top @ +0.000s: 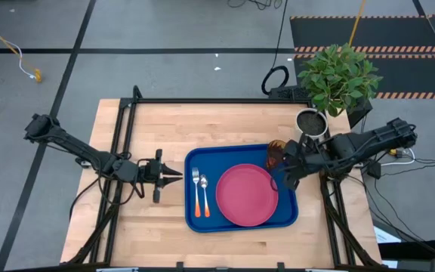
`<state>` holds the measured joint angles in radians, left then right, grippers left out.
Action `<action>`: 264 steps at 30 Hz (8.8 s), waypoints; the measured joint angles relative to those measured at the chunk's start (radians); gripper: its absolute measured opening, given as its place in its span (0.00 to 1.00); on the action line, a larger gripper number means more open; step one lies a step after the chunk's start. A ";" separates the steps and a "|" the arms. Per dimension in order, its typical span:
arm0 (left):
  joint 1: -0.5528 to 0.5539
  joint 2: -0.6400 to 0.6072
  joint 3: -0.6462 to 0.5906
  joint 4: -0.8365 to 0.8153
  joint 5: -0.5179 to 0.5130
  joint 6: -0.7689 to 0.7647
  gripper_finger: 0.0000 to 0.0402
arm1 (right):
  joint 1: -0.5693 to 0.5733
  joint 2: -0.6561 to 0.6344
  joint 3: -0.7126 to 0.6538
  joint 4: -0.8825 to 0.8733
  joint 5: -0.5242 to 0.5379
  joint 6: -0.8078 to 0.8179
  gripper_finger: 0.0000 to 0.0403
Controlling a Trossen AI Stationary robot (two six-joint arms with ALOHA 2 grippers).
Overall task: Pick and place plate/cup/fork/spoon on tray
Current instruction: Adjust the blue tray, then return to Home Position
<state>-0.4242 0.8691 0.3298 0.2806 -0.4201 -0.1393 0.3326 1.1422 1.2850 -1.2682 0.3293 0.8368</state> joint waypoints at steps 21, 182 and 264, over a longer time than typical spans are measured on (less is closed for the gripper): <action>0.002 0.001 0.000 -0.102 0.054 0.006 0.16 | 0.144 0.003 -0.136 -0.072 -0.140 0.221 0.23; 0.210 0.368 0.042 -0.402 0.196 -0.160 0.00 | 0.209 0.001 -0.777 0.783 -0.383 0.426 0.00; 0.271 0.154 0.056 -0.737 0.257 -0.218 0.09 | 0.162 -0.103 -0.775 0.659 -0.392 0.342 0.00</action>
<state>-0.1535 1.0230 0.3855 -0.4564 -0.1634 -0.3569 0.4948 1.0397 0.5102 -0.6090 -0.0630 1.1790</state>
